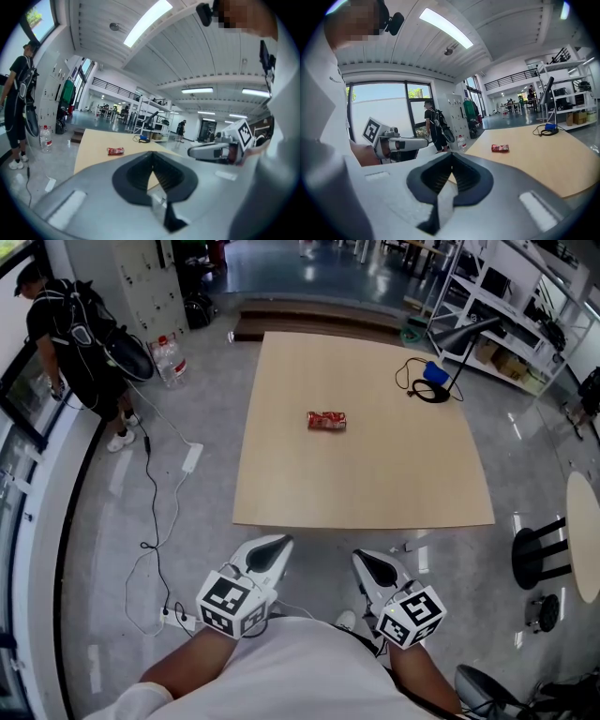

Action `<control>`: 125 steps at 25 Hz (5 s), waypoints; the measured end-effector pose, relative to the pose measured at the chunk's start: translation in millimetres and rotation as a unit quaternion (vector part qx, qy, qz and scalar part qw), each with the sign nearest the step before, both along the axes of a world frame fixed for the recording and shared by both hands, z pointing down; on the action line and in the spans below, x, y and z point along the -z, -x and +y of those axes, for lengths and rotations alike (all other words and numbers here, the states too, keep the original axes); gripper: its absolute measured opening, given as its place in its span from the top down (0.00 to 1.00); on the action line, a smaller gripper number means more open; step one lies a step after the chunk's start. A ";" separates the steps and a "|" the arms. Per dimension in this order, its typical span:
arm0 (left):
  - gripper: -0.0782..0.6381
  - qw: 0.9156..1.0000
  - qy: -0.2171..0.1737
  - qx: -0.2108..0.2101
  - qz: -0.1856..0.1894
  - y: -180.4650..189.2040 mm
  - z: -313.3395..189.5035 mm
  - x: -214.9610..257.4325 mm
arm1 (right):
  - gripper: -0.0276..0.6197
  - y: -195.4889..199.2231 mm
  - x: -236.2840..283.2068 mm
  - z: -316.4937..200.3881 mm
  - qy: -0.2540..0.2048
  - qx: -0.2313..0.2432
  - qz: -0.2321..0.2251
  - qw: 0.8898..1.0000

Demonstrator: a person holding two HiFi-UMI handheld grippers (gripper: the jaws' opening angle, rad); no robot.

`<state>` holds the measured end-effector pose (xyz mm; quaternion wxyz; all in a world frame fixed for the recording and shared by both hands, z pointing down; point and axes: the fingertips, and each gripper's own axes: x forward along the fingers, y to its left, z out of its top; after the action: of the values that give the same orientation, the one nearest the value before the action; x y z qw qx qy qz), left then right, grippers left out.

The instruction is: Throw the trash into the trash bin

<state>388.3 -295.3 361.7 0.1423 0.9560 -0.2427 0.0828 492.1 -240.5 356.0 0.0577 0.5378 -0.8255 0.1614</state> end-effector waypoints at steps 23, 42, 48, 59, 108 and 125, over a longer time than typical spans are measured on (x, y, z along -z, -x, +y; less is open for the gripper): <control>0.88 1.000 0.012 0.022 0.002 56.5 -48.4 -8.0 | 0.95 69.5 5.5 -54.3 0.003 0.063 0.052 0.997; 0.88 0.997 0.011 0.060 -0.044 -27.1 -166.3 -23.4 | 0.95 -37.0 -36.6 -196.9 0.032 0.079 0.079 0.993; 0.88 0.995 0.028 0.072 -0.063 -50.0 -188.7 -40.0 | 0.95 -59.4 -65.0 -232.5 0.045 0.091 0.130 0.986; 0.88 0.991 0.065 0.081 -0.087 -85.3 -222.2 -70.3 | 0.84 -85.0 -121.7 -293.1 0.071 0.142 0.245 0.956; 0.88 0.979 0.148 0.115 -0.081 -98.7 -227.0 -118.9 | 0.64 -106.5 -249.2 -405.6 0.165 0.329 0.493 0.789; 0.88 0.988 0.097 0.099 -0.064 -57.0 -195.8 -83.5 | 0.68 -79.3 -169.1 -356.6 0.126 0.178 0.321 0.922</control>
<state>445.3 -491.1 445.2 0.2256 0.9018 -0.3356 0.1523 571.4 -597.1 525.0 0.4145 0.3930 -0.8178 0.0702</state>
